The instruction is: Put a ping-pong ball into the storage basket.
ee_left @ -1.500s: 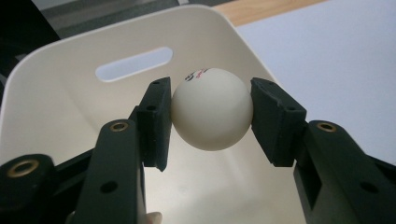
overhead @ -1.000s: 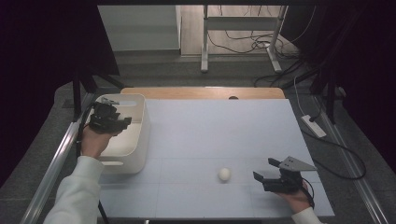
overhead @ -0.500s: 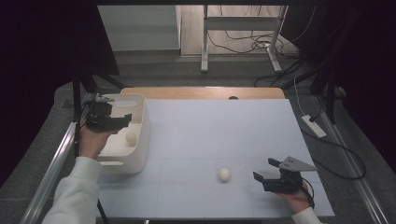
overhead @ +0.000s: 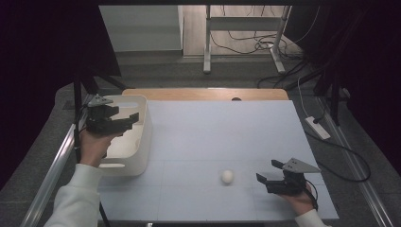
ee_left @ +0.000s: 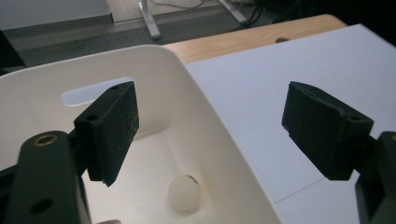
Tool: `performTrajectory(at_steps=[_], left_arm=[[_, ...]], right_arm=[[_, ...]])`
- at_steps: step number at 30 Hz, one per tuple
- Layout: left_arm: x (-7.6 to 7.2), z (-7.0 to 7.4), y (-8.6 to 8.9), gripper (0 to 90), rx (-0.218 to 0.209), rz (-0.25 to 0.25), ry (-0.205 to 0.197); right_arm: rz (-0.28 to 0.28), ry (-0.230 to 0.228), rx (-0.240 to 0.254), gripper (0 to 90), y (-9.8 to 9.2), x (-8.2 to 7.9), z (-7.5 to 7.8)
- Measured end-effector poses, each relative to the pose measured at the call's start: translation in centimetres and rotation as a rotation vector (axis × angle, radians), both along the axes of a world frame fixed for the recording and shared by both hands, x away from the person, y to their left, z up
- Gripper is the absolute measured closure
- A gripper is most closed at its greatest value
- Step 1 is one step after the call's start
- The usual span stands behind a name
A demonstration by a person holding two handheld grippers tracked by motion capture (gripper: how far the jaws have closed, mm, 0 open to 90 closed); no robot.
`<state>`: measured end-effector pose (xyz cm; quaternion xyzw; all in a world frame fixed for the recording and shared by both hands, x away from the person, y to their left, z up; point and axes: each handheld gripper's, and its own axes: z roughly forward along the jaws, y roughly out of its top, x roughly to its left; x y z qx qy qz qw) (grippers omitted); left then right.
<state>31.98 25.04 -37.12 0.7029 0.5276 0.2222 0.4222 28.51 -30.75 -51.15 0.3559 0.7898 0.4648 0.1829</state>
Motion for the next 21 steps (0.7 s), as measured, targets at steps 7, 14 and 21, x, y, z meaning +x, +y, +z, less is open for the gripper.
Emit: performTrajectory(at_steps=[7,14,21], left_arm=[[-0.9,0.0,-0.6,19.8,-0.050,-0.039,-0.016],[-1.8,-0.3,-1.0,20.4,-0.099,-0.077,-0.032],[-3.0,-0.7,-1.1,21.6,-0.144,-0.107,-0.068]], right_arm=[[0.006,0.001,-0.002,14.6,0.1,0.1,-0.1],[0.004,0.003,0.001,14.6,0.1,0.2,-0.1],[0.011,-0.009,-0.002,14.6,0.6,0.6,0.0]])
